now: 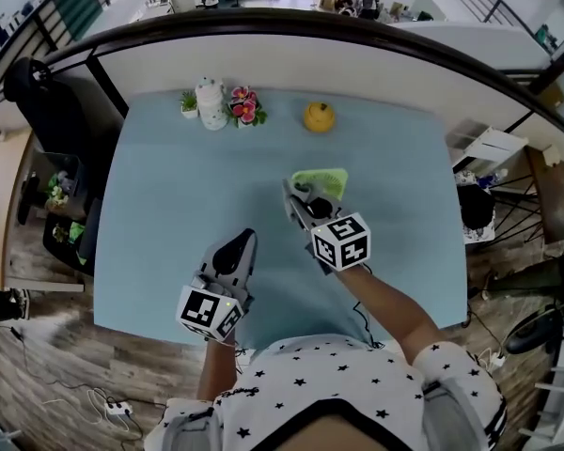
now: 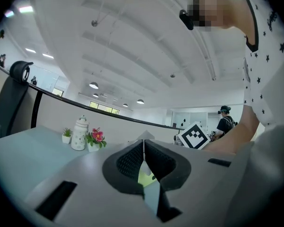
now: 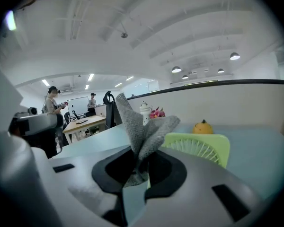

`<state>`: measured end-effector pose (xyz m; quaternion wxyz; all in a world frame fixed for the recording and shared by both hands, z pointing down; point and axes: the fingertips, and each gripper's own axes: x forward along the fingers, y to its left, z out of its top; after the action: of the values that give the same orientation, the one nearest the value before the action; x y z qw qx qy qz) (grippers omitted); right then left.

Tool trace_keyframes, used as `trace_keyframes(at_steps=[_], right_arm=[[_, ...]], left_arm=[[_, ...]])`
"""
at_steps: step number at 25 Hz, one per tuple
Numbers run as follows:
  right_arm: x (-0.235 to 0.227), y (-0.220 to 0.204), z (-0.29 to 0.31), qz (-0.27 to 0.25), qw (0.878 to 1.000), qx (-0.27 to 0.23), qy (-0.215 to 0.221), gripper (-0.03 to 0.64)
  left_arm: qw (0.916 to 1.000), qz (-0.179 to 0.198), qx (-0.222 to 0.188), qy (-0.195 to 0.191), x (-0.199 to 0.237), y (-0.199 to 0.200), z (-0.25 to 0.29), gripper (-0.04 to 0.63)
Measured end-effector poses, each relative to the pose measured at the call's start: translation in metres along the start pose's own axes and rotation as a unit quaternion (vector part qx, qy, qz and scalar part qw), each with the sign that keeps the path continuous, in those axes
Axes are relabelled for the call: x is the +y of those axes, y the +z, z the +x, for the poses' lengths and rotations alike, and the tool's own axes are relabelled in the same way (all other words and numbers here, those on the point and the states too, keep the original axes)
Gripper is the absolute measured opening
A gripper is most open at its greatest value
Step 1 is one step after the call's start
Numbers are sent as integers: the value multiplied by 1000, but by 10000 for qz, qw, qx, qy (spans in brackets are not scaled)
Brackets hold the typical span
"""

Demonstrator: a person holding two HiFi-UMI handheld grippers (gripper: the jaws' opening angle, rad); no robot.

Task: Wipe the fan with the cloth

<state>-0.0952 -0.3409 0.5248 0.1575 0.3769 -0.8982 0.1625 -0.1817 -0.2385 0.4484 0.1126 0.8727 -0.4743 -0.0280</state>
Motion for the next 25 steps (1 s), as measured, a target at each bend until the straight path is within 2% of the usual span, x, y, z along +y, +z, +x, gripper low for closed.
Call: trace_keyframes(at_steps=[8, 25], right_arm=[[-13, -13, 17, 410, 9988, 191, -194, 54], [-58, 0, -8, 1114, 9917, -130, -634, 54]], left_arm=[[9998, -137, 73, 140, 21, -10, -4, 32], [9997, -174, 127, -65, 16, -14, 7, 32]])
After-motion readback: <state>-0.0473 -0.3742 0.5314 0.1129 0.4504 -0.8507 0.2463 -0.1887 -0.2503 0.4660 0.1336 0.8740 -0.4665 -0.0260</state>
